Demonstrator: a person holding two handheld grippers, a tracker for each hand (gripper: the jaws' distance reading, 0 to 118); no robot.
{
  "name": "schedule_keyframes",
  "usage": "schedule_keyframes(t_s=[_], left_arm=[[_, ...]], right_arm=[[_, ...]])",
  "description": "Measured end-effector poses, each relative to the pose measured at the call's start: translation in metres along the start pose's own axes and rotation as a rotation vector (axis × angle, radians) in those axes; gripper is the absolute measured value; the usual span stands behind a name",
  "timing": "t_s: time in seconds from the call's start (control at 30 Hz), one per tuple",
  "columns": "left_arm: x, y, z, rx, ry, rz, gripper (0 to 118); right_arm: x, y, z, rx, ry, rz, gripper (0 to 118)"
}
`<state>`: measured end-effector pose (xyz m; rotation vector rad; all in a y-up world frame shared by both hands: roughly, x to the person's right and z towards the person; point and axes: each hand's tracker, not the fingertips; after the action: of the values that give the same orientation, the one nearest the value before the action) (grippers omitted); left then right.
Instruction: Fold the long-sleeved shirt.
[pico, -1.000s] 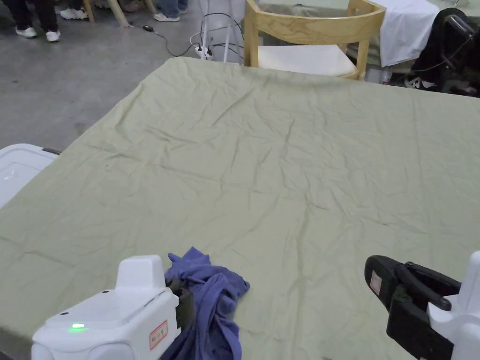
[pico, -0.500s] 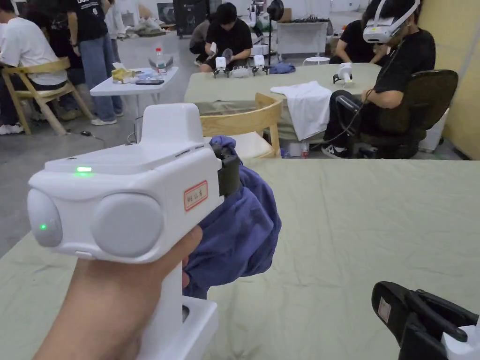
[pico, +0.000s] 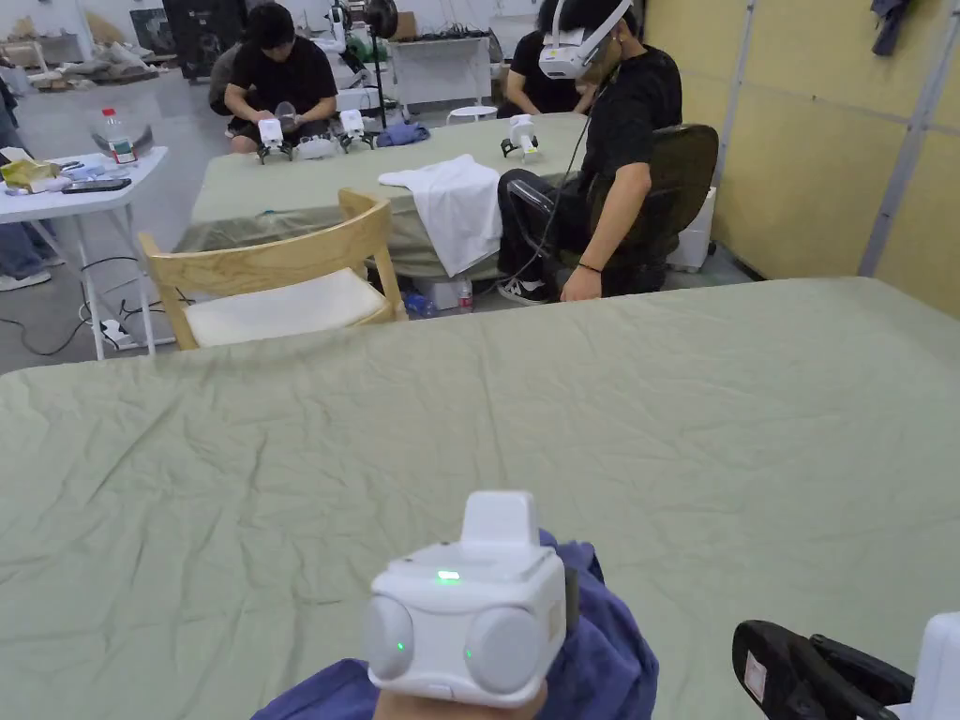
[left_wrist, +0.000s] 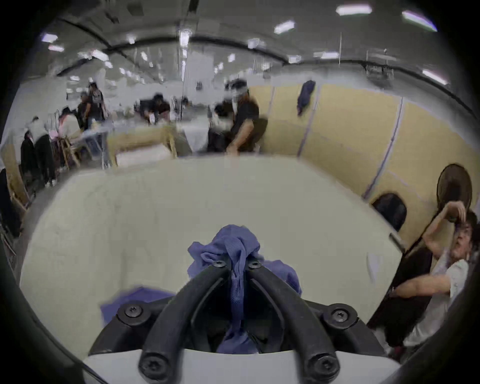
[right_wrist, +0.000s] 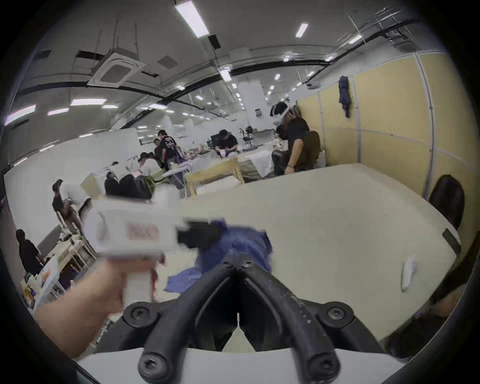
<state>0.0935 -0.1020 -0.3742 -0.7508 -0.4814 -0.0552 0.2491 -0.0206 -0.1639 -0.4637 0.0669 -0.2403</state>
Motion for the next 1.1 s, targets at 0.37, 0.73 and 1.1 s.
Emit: schedule_keyframes(t_s=[0.37,0.73,1.1], left_arm=[[0.009,-0.088,-0.078,-0.214,0.016,0.07,6],[-0.046,-0.034,0.1,0.218,0.005,0.145,117],[-0.065,-0.137,0.153,-0.014,-0.01,0.204,0]], right_arm=[[0.028,-0.017,-0.025,-0.112,-0.038,-0.026,2],[0.005,-0.009,0.002,-0.024,0.005,-0.018,2],[-0.03,-0.02,-0.001,-0.04,0.041,-0.032,2]])
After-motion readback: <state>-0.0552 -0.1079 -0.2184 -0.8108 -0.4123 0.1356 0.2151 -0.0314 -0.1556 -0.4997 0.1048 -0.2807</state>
